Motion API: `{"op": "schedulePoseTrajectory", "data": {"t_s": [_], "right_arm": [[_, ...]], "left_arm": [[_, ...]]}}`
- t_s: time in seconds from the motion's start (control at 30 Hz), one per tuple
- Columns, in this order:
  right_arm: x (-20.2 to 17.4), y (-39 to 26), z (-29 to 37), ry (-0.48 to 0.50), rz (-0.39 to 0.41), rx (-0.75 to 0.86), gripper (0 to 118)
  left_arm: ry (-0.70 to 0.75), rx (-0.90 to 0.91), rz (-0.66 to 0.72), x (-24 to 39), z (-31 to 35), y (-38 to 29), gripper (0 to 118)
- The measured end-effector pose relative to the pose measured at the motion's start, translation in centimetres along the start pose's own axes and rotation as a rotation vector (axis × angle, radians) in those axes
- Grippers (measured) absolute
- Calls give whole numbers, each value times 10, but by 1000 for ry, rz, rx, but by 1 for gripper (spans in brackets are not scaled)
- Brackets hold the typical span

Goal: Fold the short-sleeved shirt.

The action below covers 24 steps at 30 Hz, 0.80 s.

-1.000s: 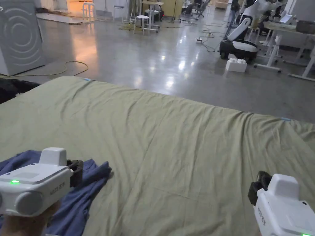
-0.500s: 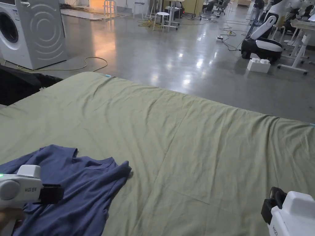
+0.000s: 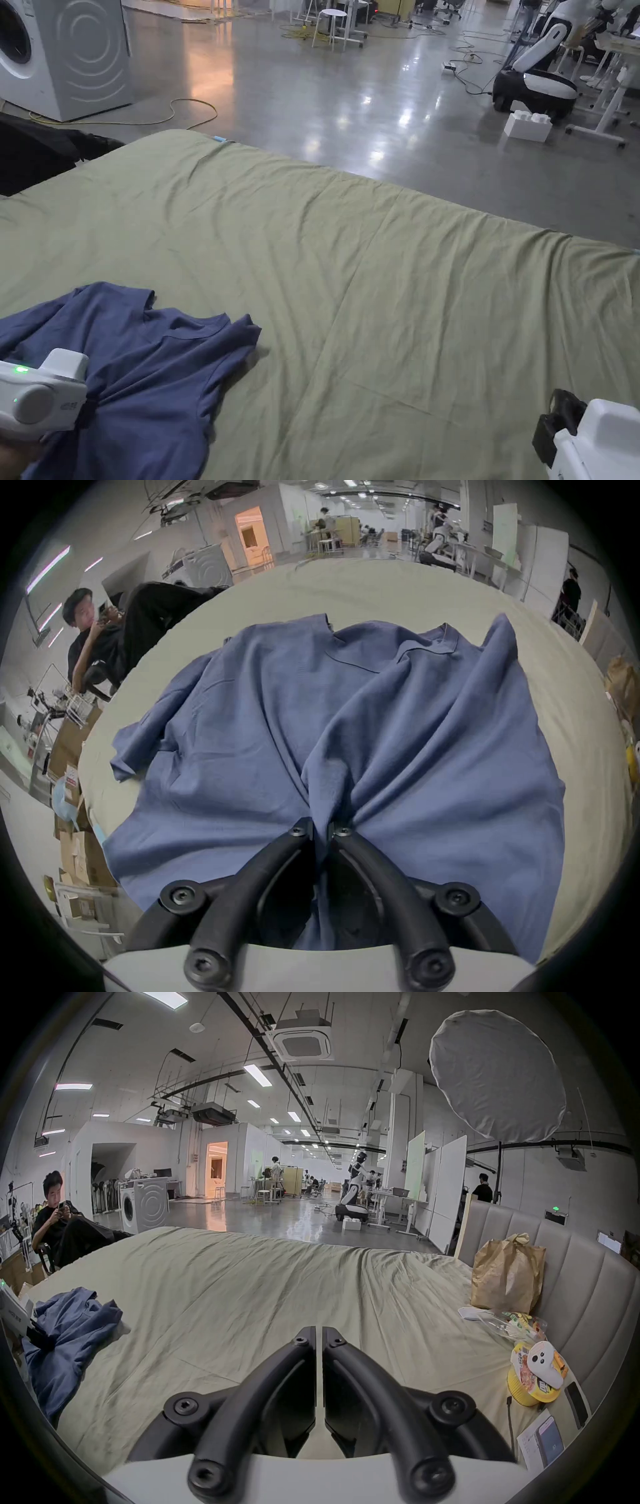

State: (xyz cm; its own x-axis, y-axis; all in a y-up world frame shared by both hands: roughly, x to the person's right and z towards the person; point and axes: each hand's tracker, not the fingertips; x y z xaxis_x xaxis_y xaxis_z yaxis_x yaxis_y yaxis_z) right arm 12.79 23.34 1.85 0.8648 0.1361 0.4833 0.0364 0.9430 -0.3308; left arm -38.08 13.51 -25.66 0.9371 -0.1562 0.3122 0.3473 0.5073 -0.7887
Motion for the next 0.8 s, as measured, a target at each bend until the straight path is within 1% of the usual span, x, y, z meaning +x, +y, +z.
{"op": "schedulePoseTrajectory", "data": {"t_s": [0.1,0.2,0.23,0.3,0.33,0.4,0.43,0.47,0.5,0.57,0.6,0.7,0.77,0.8], "right_arm": [[-3,0,0,11,8,-3,4],[-3,0,1,12,18,6,4],[-2,2,1,12,21,8,4],[-1,4,1,12,19,9,4],[0,5,1,13,20,12,4],[2,7,1,10,21,17,4],[3,9,2,11,17,20,4],[4,9,2,14,11,24,4],[4,10,4,12,12,29,4],[6,12,6,9,9,39,4],[7,13,8,10,6,43,4],[10,15,12,9,5,53,4],[13,17,14,8,5,61,4],[15,17,15,7,5,63,4]], "left_arm": [[-23,11,58,1,-8,-3,7],[-14,113,105,-8,-5,-5,7],[-37,129,97,10,30,-2,7],[-40,189,58,12,42,2,7],[-40,192,65,3,44,3,7],[-96,228,148,-9,57,12,7],[-108,281,196,-14,67,18,6],[-123,302,215,-16,72,23,6],[-127,322,215,-10,63,19,6],[-113,360,143,-10,63,19,6],[-119,401,100,-5,71,29,6],[-163,501,72,3,82,35,6],[-183,553,63,16,109,75,6],[-199,589,56,20,116,82,6]]}}
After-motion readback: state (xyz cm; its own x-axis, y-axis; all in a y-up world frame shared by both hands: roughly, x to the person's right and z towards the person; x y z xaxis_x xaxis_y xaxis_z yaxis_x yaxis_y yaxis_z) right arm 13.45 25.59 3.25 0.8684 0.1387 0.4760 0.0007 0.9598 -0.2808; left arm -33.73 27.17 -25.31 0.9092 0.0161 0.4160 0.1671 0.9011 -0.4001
